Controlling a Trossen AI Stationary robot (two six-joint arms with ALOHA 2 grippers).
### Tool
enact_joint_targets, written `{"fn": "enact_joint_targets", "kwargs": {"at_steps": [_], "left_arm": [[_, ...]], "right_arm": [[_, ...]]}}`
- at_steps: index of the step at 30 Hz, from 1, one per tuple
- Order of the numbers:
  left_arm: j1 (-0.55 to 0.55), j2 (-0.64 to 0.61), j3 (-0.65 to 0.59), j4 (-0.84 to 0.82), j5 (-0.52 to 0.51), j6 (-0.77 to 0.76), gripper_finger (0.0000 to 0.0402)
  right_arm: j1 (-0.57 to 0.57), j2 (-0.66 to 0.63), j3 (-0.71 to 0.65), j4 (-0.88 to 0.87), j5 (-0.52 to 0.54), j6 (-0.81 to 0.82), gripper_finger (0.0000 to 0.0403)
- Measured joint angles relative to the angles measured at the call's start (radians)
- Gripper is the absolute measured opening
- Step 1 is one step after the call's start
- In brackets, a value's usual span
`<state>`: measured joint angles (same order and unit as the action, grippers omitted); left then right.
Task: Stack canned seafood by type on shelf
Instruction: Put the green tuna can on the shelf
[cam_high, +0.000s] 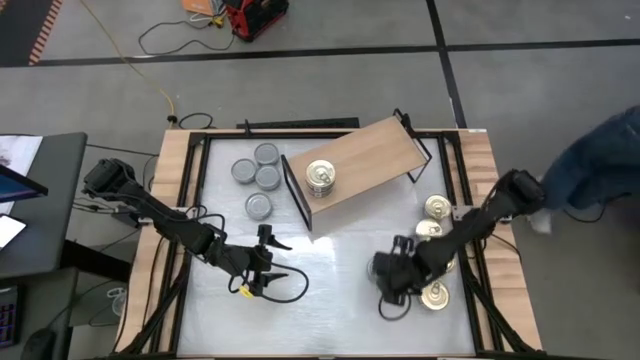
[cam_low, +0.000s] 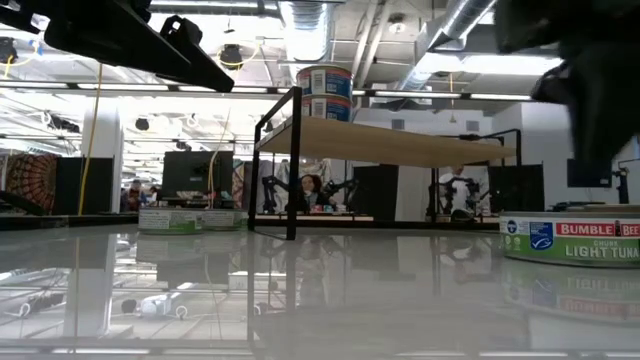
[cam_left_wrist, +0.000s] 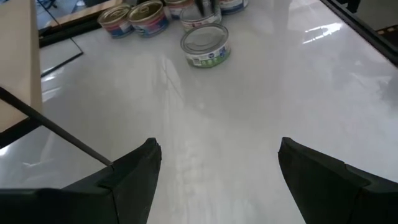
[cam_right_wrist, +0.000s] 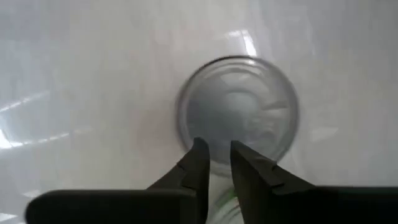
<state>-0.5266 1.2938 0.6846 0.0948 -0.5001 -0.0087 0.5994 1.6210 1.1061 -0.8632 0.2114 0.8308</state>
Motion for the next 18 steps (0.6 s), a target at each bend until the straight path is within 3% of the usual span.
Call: {"fn": "enact_joint_targets", "kwargs": {"at_steps": [10,18], "left_arm": [[0.0,0.0,0.0,0.0,-0.034,-0.008,0.031],[0.0,0.0,0.0,-0.003,-0.035,-0.014,0.031]], "right_arm": [[0.107,0.267,0.227,-0.232,0.152,-0.072,0.0137],[0.115,0.375,0.259,-0.281,0.188,-0.072,0.0131]]}}
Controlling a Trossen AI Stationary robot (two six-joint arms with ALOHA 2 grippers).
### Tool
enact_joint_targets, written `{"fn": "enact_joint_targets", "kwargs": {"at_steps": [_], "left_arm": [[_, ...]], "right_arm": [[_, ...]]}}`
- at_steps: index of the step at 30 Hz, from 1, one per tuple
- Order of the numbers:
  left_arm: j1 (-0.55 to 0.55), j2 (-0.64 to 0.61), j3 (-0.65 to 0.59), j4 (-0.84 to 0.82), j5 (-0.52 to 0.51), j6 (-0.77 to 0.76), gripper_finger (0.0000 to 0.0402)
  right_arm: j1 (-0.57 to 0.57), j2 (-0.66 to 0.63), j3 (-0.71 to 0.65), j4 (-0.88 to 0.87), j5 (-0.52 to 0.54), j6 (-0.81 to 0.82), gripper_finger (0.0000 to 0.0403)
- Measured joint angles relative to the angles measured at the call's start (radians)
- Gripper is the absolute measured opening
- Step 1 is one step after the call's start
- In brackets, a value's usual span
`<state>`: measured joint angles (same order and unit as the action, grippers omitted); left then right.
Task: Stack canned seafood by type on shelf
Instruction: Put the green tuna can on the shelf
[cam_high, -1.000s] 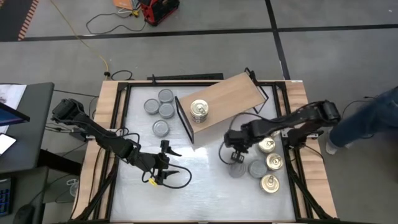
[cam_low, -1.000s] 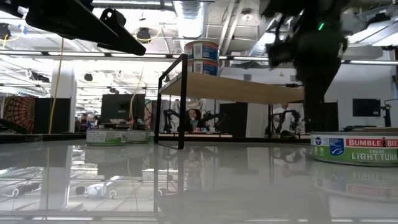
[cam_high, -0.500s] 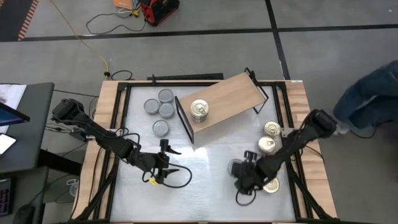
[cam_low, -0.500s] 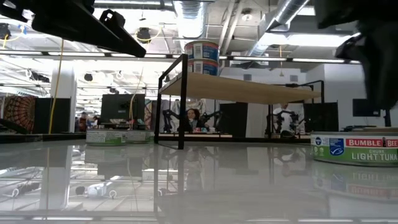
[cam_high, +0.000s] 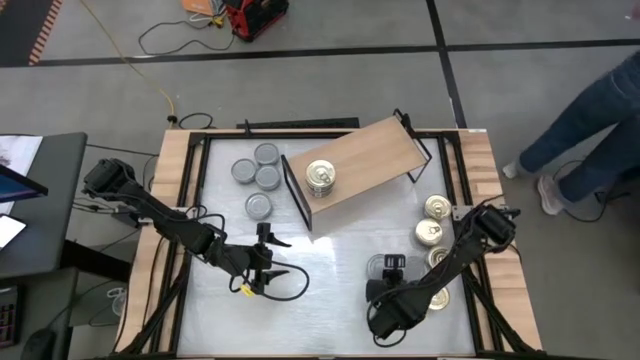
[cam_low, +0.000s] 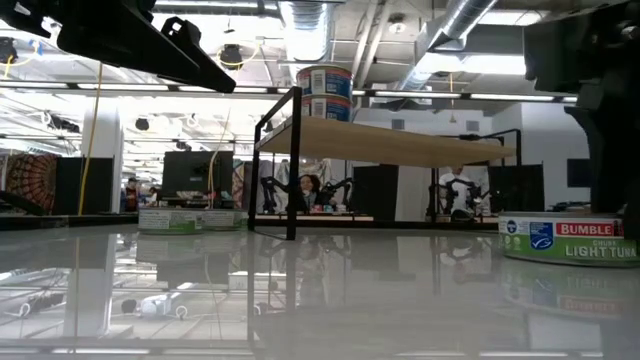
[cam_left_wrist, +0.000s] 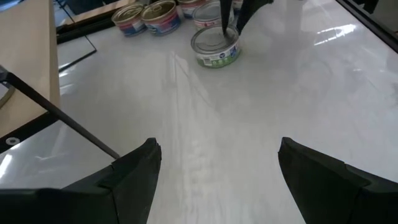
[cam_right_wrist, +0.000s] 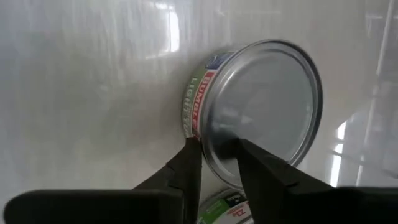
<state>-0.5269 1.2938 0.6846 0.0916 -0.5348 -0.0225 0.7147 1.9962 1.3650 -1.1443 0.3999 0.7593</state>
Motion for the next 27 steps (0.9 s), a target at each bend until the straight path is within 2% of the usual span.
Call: {"fn": "enact_joint_targets", "kwargs": {"at_steps": [7,17,23,25,27], "left_arm": [[0.0,0.0,0.0,-0.004,-0.001,-0.001,0.031],[0.0,0.0,0.0,-0.004,-0.001,-0.006,0.031],[0.0,0.0,0.0,-0.003,-0.001,-0.008,0.031],[0.0,0.0,0.0,-0.003,-0.001,-0.008,0.031],[0.0,0.0,0.0,-0.003,-0.001,-0.009,0.031]], "right_arm": [[0.009,0.005,-0.004,0.002,0.097,0.068,0.0103],[0.04,0.047,0.002,0.056,0.111,-0.001,0.0024],[0.072,0.049,0.0,0.084,0.105,0.007,0.0023],[0.079,0.052,-0.001,0.116,0.047,0.016,0.0027],[0.088,0.062,-0.004,0.127,0.039,0.015,0.0028]]}}
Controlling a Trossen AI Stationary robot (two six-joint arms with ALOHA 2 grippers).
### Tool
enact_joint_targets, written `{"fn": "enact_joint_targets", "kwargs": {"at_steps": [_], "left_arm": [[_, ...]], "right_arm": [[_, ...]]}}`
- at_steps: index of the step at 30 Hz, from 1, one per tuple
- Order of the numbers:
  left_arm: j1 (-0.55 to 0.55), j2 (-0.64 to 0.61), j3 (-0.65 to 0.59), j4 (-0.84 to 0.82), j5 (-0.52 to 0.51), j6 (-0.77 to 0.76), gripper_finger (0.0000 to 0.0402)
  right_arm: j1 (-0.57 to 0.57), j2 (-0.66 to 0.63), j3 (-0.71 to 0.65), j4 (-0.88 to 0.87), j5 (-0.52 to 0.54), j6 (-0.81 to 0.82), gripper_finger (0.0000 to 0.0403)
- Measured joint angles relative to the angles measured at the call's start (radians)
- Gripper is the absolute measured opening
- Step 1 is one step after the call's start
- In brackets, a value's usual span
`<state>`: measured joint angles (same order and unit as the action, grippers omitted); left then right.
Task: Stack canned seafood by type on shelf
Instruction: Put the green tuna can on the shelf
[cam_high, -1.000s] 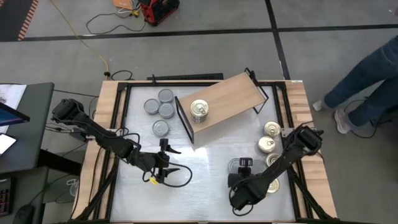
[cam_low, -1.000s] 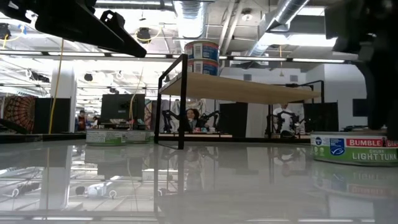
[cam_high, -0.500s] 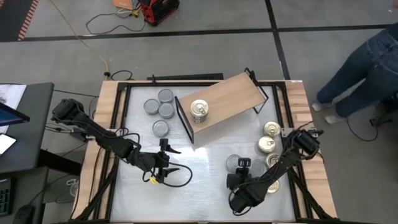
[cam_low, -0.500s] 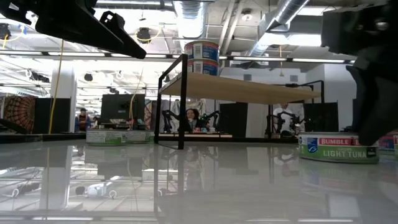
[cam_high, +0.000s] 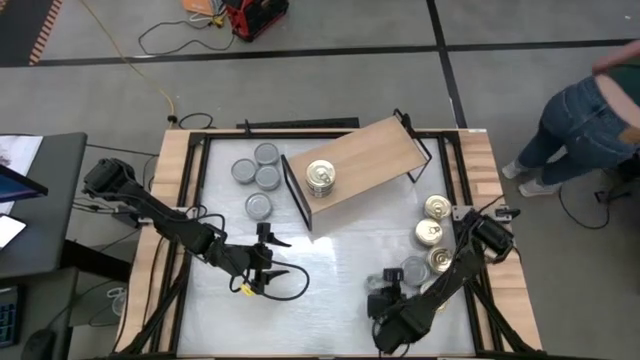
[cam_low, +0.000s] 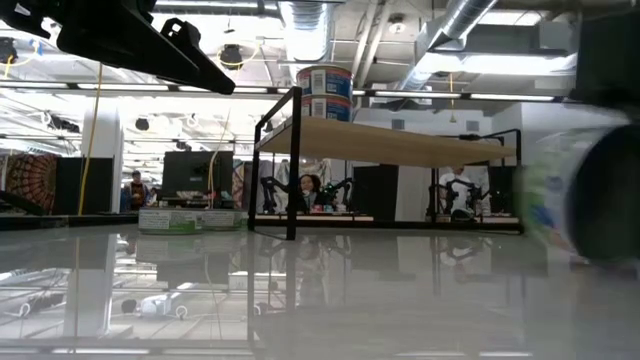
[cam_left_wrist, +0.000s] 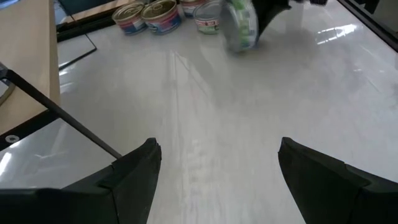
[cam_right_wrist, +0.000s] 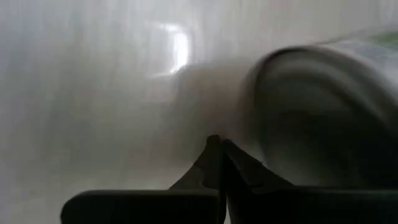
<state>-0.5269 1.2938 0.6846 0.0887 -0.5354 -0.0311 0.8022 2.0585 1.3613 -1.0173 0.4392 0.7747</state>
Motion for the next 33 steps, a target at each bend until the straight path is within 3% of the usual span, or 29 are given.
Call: {"fn": "enact_joint_targets", "kwargs": {"at_steps": [12,18,21,26,33], "left_arm": [[0.0,0.0,0.0,0.008,0.018,-0.019,0.031],[0.0,0.0,0.0,0.008,0.033,-0.019,0.031],[0.0,0.0,0.0,0.014,0.032,-0.021,0.031],[0.0,0.0,0.0,0.011,0.037,-0.037,0.031],[0.0,0.0,0.0,0.006,0.061,-0.038,0.031]], "right_arm": [[-0.034,-0.022,0.005,-0.024,0.011,0.012,0.003],[-0.019,-0.126,0.062,-0.034,0.007,-0.037,0.0036],[-0.041,-0.186,0.075,-0.045,-0.044,-0.028,0.0046],[-0.08,-0.274,0.084,-0.007,-0.069,-0.068,0.0106],[-0.103,-0.287,0.084,0.204,-0.08,-0.294,0.0272]]}}
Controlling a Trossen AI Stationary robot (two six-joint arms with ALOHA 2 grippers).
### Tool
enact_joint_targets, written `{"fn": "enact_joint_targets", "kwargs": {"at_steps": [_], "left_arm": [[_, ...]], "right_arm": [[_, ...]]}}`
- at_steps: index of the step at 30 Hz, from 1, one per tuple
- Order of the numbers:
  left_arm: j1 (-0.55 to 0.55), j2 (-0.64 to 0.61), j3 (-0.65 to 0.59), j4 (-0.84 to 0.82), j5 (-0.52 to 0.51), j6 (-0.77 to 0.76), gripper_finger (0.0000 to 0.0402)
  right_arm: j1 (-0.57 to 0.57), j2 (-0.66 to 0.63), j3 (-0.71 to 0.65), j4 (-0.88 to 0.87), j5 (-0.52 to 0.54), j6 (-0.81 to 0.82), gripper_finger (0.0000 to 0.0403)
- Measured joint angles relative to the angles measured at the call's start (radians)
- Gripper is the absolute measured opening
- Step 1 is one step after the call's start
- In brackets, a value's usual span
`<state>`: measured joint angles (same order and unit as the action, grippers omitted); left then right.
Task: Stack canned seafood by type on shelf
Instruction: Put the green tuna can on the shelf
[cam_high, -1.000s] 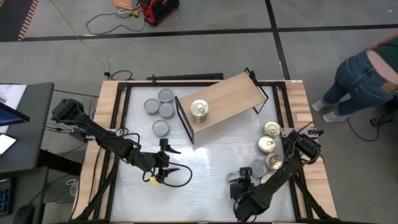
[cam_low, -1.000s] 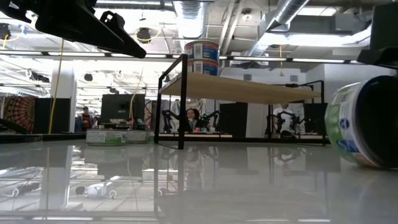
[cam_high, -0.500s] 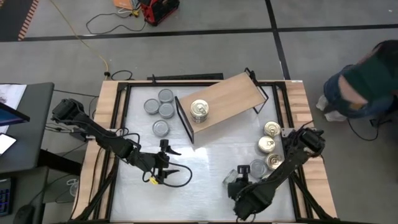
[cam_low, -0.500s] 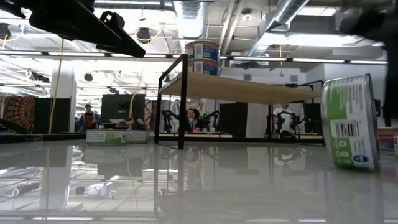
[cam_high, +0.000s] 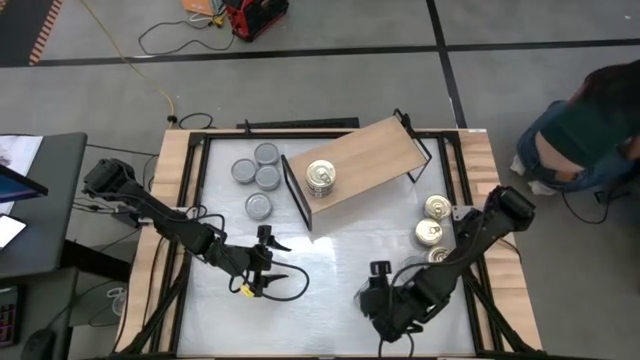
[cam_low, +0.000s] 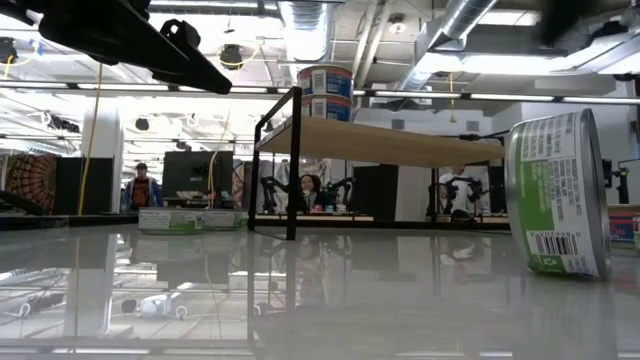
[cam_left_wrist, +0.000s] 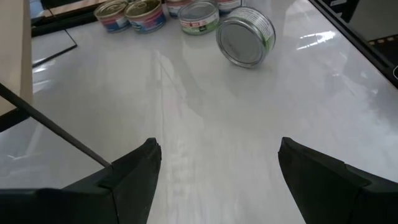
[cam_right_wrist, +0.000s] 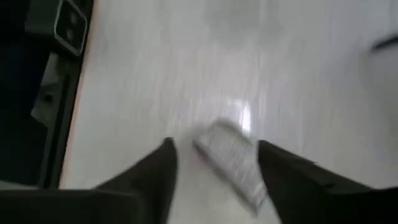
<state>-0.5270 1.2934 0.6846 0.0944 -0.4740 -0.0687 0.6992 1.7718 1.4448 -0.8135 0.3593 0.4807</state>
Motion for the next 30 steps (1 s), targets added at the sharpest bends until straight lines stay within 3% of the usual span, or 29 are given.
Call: {"fn": "enact_joint_targets", "kwargs": {"at_steps": [4,8,19,30], "left_arm": [[0.0,0.0,0.0,0.0,0.0,-0.005,0.031],[0.0,0.0,0.0,0.001,0.004,-0.008,0.031],[-0.001,-0.065,0.0,-0.05,0.19,-0.088,0.031],[-0.001,-0.117,0.0,-0.078,0.195,-0.105,0.031]], "right_arm": [[-0.032,0.0,0.0,0.054,-0.026,-0.095,0.0347],[-0.089,0.016,0.0,0.044,-0.143,-0.157,0.037],[-0.169,0.045,0.0,-0.084,-0.322,-0.371,0.0353],[-0.17,0.049,-0.059,-0.125,-0.254,-0.649,0.0301]]}}
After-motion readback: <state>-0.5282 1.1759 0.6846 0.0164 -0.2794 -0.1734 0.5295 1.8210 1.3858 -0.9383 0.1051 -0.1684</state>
